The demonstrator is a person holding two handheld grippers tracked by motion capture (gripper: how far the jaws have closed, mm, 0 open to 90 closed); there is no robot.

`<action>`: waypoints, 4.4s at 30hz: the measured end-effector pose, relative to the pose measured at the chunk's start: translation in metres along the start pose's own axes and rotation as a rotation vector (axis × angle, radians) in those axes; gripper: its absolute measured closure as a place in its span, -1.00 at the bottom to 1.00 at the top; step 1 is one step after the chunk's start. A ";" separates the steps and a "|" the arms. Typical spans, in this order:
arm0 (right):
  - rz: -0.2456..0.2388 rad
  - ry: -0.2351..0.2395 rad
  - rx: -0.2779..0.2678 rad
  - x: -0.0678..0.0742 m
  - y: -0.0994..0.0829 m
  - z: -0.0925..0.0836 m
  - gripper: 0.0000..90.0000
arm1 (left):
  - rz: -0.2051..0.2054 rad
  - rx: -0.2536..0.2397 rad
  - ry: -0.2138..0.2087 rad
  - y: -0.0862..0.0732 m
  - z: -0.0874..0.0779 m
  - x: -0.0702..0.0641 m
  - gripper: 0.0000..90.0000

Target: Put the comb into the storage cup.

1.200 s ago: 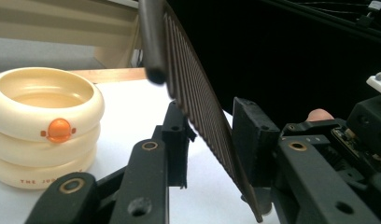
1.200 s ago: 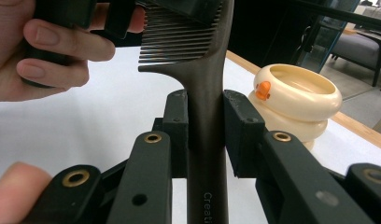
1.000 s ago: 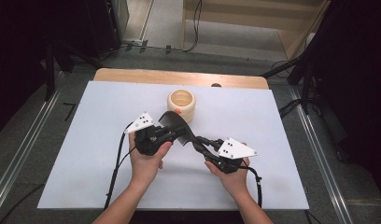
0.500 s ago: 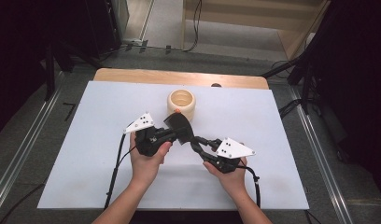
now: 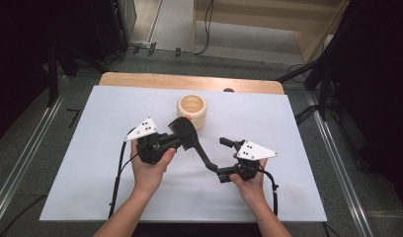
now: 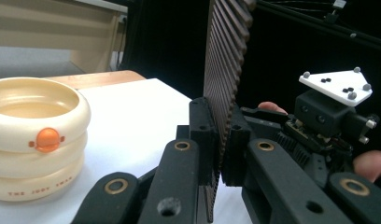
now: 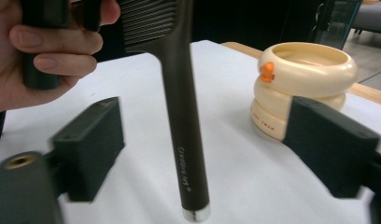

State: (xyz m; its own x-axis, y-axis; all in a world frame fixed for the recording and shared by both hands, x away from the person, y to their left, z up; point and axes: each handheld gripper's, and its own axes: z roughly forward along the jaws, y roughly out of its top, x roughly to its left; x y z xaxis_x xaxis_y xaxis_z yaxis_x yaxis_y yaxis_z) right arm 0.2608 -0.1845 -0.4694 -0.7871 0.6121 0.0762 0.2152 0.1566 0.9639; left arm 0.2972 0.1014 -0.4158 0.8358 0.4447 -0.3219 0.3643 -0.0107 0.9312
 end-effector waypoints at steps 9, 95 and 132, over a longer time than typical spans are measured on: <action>0.009 -0.043 0.018 -0.007 -0.005 -0.009 -1.00 | 0.016 0.000 0.007 0.003 -0.002 0.002 0.90; 0.098 -0.302 0.070 -0.050 -0.069 -0.115 -1.00 | 0.039 -0.065 0.131 0.065 -0.006 0.055 0.90; 0.095 -0.310 0.069 -0.051 -0.071 -0.114 -1.00 | 0.026 -0.086 0.165 0.092 0.012 0.081 0.90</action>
State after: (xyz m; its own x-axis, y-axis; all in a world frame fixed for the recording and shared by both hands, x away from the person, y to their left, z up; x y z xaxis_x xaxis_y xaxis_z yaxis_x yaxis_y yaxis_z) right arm 0.2200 -0.3153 -0.5128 -0.5503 0.8318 0.0730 0.3256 0.1332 0.9361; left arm 0.4033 0.1259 -0.3581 0.7632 0.5861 -0.2719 0.3012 0.0495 0.9523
